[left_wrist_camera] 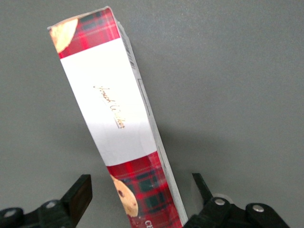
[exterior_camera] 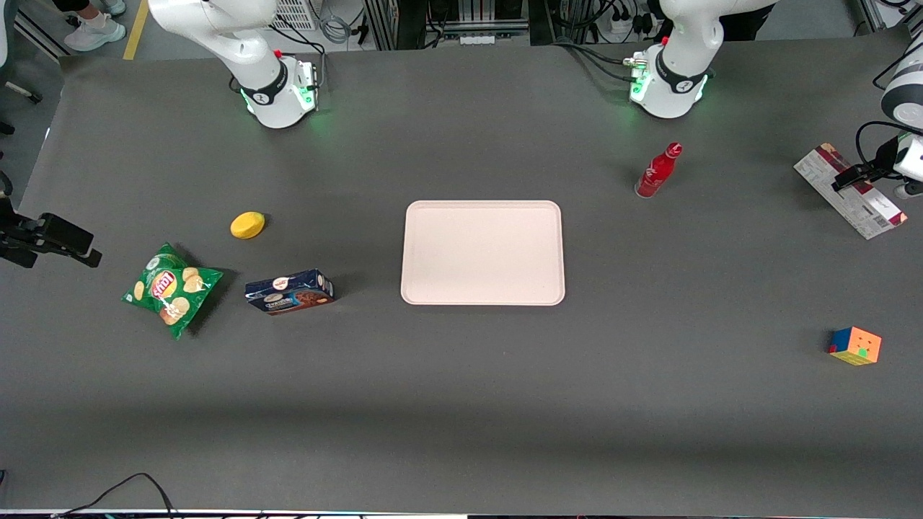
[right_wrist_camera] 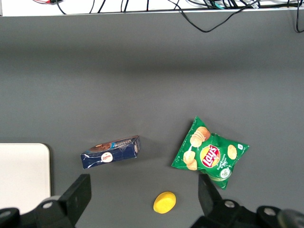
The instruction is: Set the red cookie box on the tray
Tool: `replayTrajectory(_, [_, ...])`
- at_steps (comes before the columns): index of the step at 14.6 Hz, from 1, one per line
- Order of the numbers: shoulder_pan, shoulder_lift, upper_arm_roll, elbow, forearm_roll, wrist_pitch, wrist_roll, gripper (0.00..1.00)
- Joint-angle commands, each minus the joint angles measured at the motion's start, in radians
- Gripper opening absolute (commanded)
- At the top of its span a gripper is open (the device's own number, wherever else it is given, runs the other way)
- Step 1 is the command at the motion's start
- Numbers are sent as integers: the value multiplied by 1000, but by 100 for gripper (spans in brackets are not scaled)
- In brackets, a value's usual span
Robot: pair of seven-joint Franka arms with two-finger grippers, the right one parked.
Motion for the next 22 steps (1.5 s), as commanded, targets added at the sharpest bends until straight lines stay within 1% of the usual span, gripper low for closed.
replayTrajectory(1, [4, 27, -2, 19, -44, 2, 34, 51])
replayTrajectory(2, [4, 31, -3, 19, -53, 2, 34, 40])
replayTrajectory(4, [-1, 35, -6, 21, -62, 2, 34, 24])
replayTrajectory(5, [-4, 39, -8, 25, -64, 2, 34, 18])
replayTrajectory(6, [-7, 39, -8, 33, -64, 2, 34, 15])
replayTrajectory(8, [-15, 25, -17, 41, -64, -10, 31, 14])
replayTrajectory(11, [-42, 1, -23, 109, -61, -68, 25, 12])
replayTrajectory(14, [-70, -74, -28, 188, -39, -223, 20, 13])
replayTrajectory(15, [-76, -99, -28, 218, -17, -286, 5, 13])
replayTrajectory(18, [-82, -122, -42, 406, 121, -534, -111, 16])
replayTrajectory(22, [-87, -119, -88, 690, 206, -850, -147, 16])
